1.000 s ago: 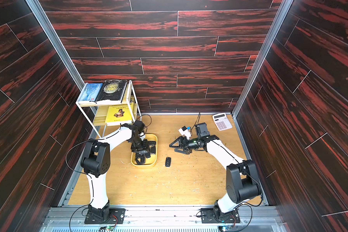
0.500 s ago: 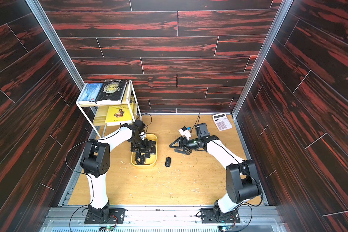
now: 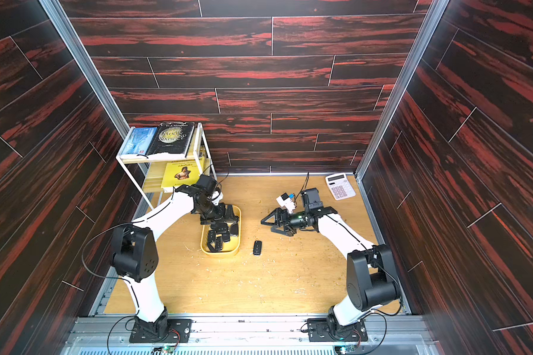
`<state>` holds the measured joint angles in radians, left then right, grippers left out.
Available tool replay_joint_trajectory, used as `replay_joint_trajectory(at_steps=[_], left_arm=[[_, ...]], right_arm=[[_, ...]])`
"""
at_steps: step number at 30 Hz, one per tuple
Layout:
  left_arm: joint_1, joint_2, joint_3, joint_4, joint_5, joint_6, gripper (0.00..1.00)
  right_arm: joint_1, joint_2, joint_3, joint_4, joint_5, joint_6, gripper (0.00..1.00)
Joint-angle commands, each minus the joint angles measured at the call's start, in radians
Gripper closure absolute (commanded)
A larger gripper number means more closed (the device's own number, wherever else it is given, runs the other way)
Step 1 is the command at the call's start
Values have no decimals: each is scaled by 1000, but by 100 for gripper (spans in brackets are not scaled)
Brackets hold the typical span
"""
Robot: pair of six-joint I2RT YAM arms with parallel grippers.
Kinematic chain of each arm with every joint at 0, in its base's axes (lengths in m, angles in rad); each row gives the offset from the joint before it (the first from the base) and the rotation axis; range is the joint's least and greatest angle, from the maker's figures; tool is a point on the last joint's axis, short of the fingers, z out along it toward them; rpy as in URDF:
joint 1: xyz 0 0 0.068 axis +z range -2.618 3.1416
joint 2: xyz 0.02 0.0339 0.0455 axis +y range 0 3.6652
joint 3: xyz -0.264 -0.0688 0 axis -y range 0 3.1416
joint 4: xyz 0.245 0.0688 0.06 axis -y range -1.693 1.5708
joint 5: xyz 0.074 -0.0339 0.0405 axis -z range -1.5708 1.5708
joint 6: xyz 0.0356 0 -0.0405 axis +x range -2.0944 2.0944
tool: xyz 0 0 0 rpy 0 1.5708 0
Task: Place the car key into the storage box
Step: Place the car key in the storage box, then pick up the car key from the center of the board.
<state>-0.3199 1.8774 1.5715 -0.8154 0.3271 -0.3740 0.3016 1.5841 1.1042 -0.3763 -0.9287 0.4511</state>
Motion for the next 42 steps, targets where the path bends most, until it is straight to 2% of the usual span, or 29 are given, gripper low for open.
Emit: replay_joint_trajectory(at_steps=[1,2,4,6,8,12,14,17,19,22,27,30,33,36,42], left_arm=[[-6,-119,-6,25,85,-27,0],[-7,-174,-36,71,107,-45,0],[-7,-291,-140,281,193,-117,0],[-7,-401,-253,490,164,-284,0],[0,-474,-317,593,204,-375,0],[5,-518,-337,609,305,-465,0],[7,-528,-341,575,348,-472,0],[14,-592,-372,587,317,-501,0],[48,-641,-377,521,290,-499,0],[136,-692,-413,505,334,-532,0],[294,-744,-473,426,455,-499,0],[336,-781,-498,353,449,-452,0],[392,-818,-536,350,454,-462,0],[450,-849,-559,339,410,-488,0],[504,-825,-569,181,346,-433,0]], right_arm=[[-4,23,13,-47,56,-37,1],[-3,28,20,-64,77,-47,1],[-4,42,39,-103,131,-75,1],[-2,53,59,-150,202,-109,1],[3,58,75,-186,269,-137,1],[37,69,116,-267,457,-186,2],[71,79,139,-305,561,-202,1],[147,91,176,-345,699,-208,1],[204,108,215,-385,811,-203,2],[272,138,267,-444,931,-198,1],[340,169,277,-467,976,-184,2],[360,192,258,-459,978,-178,6],[380,214,235,-436,976,-174,8],[408,234,227,-417,987,-162,11],[441,284,250,-406,994,-146,12]])
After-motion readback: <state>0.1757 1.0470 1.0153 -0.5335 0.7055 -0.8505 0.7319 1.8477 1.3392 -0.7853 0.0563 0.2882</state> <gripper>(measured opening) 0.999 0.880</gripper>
